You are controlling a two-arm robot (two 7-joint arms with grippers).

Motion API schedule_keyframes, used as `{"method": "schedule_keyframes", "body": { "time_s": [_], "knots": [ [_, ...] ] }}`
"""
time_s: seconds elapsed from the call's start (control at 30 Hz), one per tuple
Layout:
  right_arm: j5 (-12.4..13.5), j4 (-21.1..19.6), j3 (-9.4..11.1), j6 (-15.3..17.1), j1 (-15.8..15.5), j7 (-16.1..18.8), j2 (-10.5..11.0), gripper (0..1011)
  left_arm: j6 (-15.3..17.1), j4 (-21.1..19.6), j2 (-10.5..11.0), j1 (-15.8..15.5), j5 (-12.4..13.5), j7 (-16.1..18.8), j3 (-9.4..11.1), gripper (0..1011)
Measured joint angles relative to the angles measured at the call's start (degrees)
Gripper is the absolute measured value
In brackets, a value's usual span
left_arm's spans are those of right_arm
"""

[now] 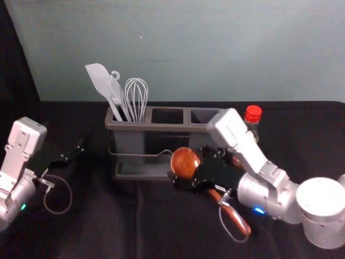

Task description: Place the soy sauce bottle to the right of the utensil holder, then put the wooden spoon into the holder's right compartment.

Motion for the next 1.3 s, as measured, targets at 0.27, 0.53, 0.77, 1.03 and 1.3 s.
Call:
{"method": "schedule_keyframes", "body": {
  "time_s": [0.27,0.53,0.77,1.03,1.3],
  "knots": [
    [3.70,-4.85,4.74,-17.26,-5.51,-0.83,1.44,840,0.00,0.00,0.00,0.00,0.00,0.00,0.00,1011],
    [10.27,-6.30,6.25,-28.04,-5.20,4.23,2.45,840,0.00,0.00,0.00,0.00,0.00,0.00,0.00,1012],
    [14.54,-4.84,5.79,-32.23,-0.13,8.26,2.40,840,0.00,0.00,0.00,0.00,0.00,0.00,0.00,1011],
    [18.24,1.74,4.24,-34.26,8.04,12.21,0.71,840,0.00,0.00,0.00,0.00,0.00,0.00,0.00,1012],
    [20.09,12.69,2.12,-35.37,17.35,14.64,-2.30,840,0.00,0.00,0.00,0.00,0.00,0.00,0.00,1011]
  ]
}}
